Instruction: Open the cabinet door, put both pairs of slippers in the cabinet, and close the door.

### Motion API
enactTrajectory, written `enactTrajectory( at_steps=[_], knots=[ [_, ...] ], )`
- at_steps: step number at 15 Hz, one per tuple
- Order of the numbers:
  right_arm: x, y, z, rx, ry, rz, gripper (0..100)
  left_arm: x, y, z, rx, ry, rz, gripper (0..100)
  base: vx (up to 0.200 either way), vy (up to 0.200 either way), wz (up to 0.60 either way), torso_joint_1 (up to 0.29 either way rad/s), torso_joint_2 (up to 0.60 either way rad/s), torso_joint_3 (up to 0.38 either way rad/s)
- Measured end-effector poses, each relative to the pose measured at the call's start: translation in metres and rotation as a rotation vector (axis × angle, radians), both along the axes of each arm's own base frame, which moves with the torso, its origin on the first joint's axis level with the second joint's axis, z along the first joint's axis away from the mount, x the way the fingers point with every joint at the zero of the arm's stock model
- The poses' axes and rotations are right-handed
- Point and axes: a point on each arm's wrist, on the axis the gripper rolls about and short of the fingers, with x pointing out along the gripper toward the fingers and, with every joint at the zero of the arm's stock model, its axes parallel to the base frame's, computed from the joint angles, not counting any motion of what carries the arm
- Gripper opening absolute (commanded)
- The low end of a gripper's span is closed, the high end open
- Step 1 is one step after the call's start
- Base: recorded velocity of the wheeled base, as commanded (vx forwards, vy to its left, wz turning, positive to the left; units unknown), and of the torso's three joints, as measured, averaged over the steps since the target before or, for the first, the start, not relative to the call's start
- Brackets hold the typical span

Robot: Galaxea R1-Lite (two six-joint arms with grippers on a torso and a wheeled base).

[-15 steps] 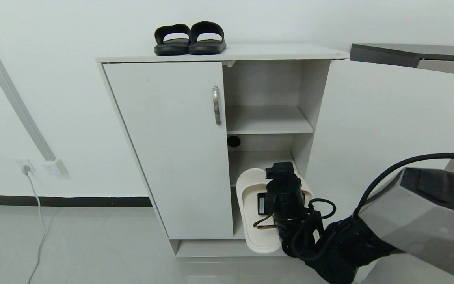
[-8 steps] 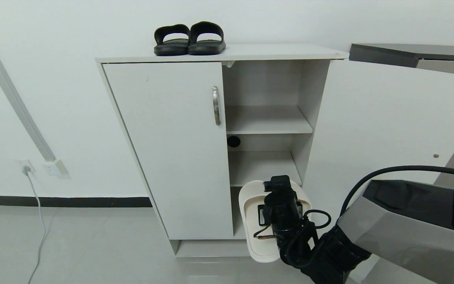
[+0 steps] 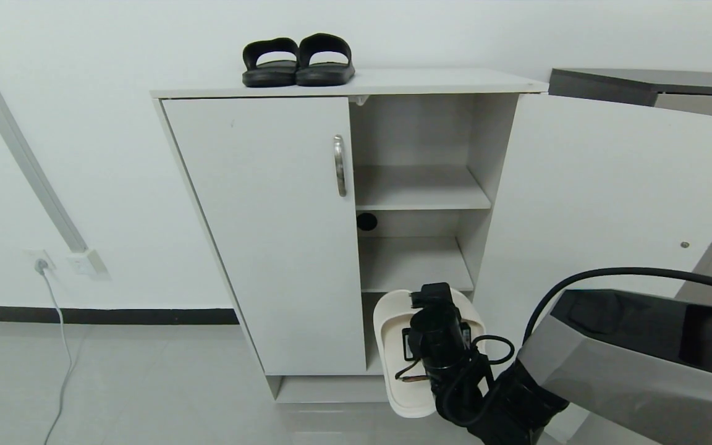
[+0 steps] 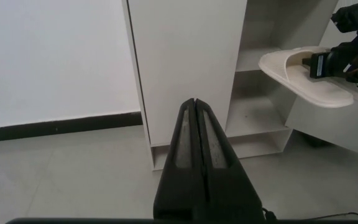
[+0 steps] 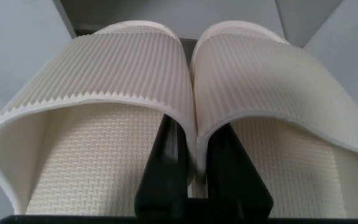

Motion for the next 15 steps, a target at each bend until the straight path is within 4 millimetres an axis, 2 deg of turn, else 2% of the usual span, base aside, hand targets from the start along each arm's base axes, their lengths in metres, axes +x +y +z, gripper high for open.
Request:
enactTrajectory(
  at_steps=[9,13,15],
  knots=[
    [0.006,0.002,-0.012,0.004,-0.005,-0.012,0,0.000,0.000,0.000,0.000,0.001,0.000,0,0.000,0.000,0.00,0.001,0.00,-0.154],
    [0.009,0.003,0.001,0.064,-0.161,-0.004,0,0.000,0.000,0.000,0.000,0.000,-0.001,0,0.000,0.000,0.00,0.004,0.00,-0.062],
    [0.012,-0.001,-0.001,0.036,-0.216,-0.006,0,0.000,0.000,0.000,-0.001,0.001,0.000,0,0.000,0.000,0.00,0.000,0.00,0.000]
  ],
)
